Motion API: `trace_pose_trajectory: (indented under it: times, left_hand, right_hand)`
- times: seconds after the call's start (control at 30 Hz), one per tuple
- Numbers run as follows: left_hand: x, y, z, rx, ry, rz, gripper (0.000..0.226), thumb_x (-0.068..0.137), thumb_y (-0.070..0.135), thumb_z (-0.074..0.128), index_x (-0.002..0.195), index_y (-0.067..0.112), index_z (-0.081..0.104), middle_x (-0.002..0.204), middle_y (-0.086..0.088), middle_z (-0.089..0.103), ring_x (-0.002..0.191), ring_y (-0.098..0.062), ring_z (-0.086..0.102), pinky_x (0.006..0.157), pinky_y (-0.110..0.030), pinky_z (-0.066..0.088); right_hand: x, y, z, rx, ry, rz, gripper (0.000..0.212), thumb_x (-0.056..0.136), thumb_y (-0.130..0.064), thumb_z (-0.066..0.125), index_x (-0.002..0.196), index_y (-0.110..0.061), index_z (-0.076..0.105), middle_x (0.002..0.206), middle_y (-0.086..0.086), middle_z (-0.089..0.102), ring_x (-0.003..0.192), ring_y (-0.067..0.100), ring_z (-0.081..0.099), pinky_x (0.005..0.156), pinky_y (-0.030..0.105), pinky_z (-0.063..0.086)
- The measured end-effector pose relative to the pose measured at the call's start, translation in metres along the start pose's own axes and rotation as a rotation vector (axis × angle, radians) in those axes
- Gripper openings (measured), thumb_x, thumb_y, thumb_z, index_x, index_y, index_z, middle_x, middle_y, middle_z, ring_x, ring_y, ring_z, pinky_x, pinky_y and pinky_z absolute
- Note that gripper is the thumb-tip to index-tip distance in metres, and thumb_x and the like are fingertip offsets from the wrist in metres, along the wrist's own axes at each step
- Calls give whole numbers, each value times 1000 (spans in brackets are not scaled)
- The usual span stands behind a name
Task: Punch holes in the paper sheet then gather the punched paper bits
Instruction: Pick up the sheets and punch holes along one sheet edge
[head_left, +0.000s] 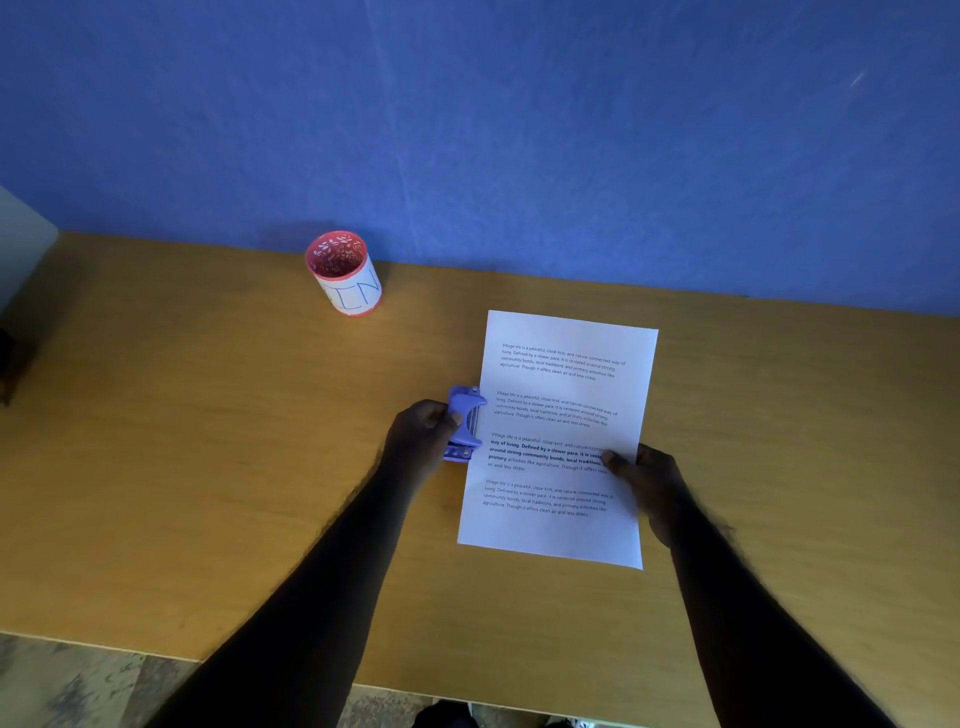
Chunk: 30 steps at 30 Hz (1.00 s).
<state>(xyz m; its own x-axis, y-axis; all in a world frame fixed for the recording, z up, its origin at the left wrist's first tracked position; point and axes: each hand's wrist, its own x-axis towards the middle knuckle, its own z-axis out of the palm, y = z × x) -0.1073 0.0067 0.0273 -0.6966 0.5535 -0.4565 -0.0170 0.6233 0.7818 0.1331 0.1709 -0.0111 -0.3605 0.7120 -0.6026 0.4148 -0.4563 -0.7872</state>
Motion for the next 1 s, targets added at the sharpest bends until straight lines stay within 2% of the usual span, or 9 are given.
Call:
trace_pose_trajectory:
  times: [0.13, 0.3, 0.4, 0.5, 0.63, 0.77, 0.87, 1.0]
  left_hand:
    - [-2, 1, 9, 59, -31, 33, 23, 94, 27, 62, 101, 7, 69, 92, -8, 73, 83, -26, 67, 69, -34, 48]
    - [-1, 0, 14, 34, -24, -1, 20, 92, 28, 65, 102, 10, 68, 96, -6, 74, 88, -26, 70, 76, -41, 55]
    - [2, -1, 14, -34, -20, -41, 22, 89, 25, 68, 106, 11, 66, 102, -7, 74, 92, -27, 71, 83, -48, 59]
    - [4, 0, 15, -102, -17, -98, 31, 86, 22, 73, 114, 13, 63, 108, -7, 72, 94, -24, 71, 84, -47, 60]
    - [10, 3, 17, -124, -35, -183, 44, 81, 20, 77, 121, 12, 62, 109, -10, 71, 96, -27, 71, 86, -46, 60]
    - [20, 9, 11, -216, -146, -322, 32, 84, 9, 76, 114, 1, 68, 102, -17, 75, 93, -32, 73, 90, -51, 58]
    - [24, 12, 9, -203, -172, -369, 17, 85, 5, 74, 101, 0, 70, 100, -20, 74, 96, -36, 73, 89, -51, 58]
    - [29, 14, 8, -223, -174, -429, 20, 84, 3, 74, 103, -3, 68, 105, -22, 73, 95, -33, 72, 84, -46, 59]
  right_hand:
    - [-1, 0, 1, -6, -8, -7, 21, 89, -7, 70, 108, 2, 70, 109, 21, 73, 89, 31, 68, 86, 46, 56]
    - [-1, -2, 1, -16, -22, 0, 23, 89, -7, 69, 110, 3, 69, 111, 23, 72, 95, 34, 68, 94, 54, 54]
    - [-2, -2, 1, -17, -30, -8, 23, 90, -7, 69, 110, 4, 69, 111, 23, 72, 94, 32, 67, 93, 53, 54]
    - [-3, -2, 1, -17, -28, -18, 21, 90, -7, 69, 109, 2, 70, 110, 22, 72, 92, 32, 68, 89, 49, 55]
    - [-2, -1, 1, -17, -33, -20, 22, 90, -8, 69, 109, 1, 70, 110, 21, 73, 96, 34, 68, 92, 53, 54]
    - [0, 0, 1, -32, -26, -22, 17, 90, -9, 70, 106, -3, 71, 110, 20, 73, 93, 32, 68, 93, 53, 54]
    - [1, 2, 0, -40, -29, -21, 19, 90, -11, 70, 107, -3, 71, 111, 19, 73, 98, 35, 69, 92, 53, 55]
    - [2, 3, 0, -36, -41, -25, 20, 90, -11, 70, 108, -4, 71, 110, 18, 74, 97, 34, 70, 90, 51, 56]
